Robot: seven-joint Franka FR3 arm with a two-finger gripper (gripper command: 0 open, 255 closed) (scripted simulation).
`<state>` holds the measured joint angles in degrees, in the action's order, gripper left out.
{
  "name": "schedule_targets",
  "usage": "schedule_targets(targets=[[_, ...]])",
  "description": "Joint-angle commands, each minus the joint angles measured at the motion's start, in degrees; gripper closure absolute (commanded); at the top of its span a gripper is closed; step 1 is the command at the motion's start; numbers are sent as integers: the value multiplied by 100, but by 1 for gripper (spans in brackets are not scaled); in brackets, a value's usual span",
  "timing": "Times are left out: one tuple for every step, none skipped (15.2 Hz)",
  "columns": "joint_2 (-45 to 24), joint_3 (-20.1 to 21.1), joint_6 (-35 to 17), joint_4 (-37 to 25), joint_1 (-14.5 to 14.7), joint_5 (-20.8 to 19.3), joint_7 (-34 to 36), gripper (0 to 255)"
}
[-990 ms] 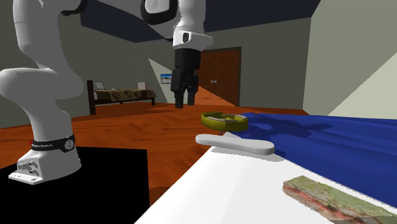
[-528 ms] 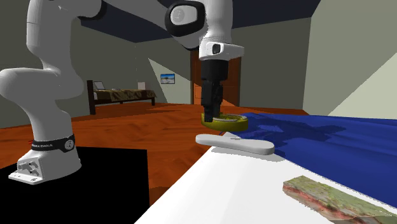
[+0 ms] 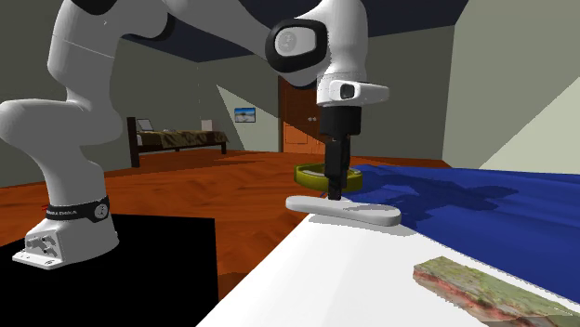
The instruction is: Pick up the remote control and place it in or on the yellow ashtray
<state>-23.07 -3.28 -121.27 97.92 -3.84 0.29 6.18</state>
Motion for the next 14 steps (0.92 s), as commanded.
schedule_targets(targets=[[-74,2,-136,59,-1,4,0,0],[-109,3,-199,87,-2,6,-1,0],[-144,4,-262,114,-3,8,-2,0],[-164,4,-298,131,-4,9,-3,0],[-165,4,-298,129,-4,9,-3,0],[-165,4,-298,129,-4,9,-3,0],[-165,4,-298,129,-4,9,-3,0],[-165,4,-298,129,-4,9,-3,0],[-165,4,-298,129,-4,9,-3,0],[-165,4,-298,129,-4,9,-3,0],[-165,4,-297,129,-4,9,-3,0],[-165,4,-297,129,-4,9,-3,255],[-165,4,-297,129,-4,9,-3,255],[-164,4,-298,131,-4,9,-3,255]])
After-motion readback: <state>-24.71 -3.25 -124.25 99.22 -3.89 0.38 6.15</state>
